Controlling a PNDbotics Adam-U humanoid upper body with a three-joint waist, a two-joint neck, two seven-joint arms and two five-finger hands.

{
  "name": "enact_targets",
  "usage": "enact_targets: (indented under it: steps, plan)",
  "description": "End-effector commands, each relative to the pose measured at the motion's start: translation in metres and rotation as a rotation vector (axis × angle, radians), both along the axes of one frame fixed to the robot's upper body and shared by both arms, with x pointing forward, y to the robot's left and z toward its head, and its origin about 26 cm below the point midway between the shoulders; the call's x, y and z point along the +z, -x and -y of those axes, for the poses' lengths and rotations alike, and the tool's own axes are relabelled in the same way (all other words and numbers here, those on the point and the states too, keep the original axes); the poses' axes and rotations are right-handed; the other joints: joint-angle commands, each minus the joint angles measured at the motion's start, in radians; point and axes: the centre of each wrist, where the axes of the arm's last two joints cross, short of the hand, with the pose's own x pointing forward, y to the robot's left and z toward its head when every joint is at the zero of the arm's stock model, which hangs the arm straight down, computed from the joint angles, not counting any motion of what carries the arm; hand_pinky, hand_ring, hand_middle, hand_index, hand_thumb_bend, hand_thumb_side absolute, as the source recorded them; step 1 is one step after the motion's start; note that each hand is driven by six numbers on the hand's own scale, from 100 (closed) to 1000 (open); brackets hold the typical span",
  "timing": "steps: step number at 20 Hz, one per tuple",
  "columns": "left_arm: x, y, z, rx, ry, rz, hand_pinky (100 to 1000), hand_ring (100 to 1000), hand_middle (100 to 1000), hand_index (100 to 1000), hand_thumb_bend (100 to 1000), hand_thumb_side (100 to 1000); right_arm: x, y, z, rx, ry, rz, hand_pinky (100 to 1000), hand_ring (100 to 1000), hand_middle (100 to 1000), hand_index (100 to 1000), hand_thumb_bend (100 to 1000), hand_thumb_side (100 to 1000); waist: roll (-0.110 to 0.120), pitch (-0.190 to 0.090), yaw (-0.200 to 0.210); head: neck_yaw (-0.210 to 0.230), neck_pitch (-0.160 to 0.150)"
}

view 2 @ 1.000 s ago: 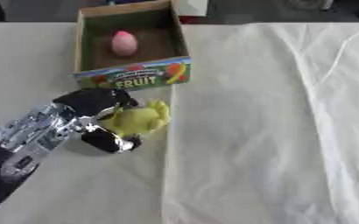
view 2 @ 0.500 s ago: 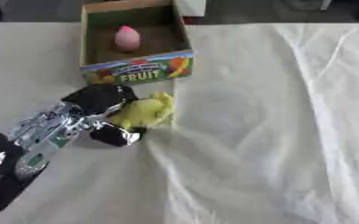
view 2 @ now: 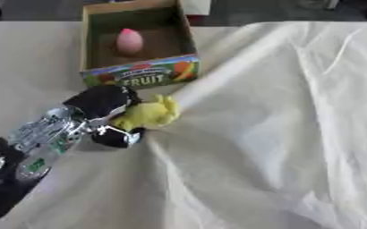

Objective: Pick up objects on the table and place them in the box.

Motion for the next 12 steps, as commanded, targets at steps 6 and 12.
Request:
enact_targets:
  steps: [6,12]
  plan:
    - [0.03,0.021,0.0,-0.028,0.013,-0.087,373,577,541,631,100,239,0.007,0.004,0.002,-0.01,0.018,0.021,638,661,524,710,100,646,0.002,-0.026,0.008,-0.005,-0.007]
    - [0.041,0.031,0.0,-0.018,0.006,-0.109,391,582,549,656,185,459,0.007,0.005,0.003,-0.019,0.023,0.021,638,662,523,711,100,643,0.002,-0.03,0.012,-0.007,-0.011]
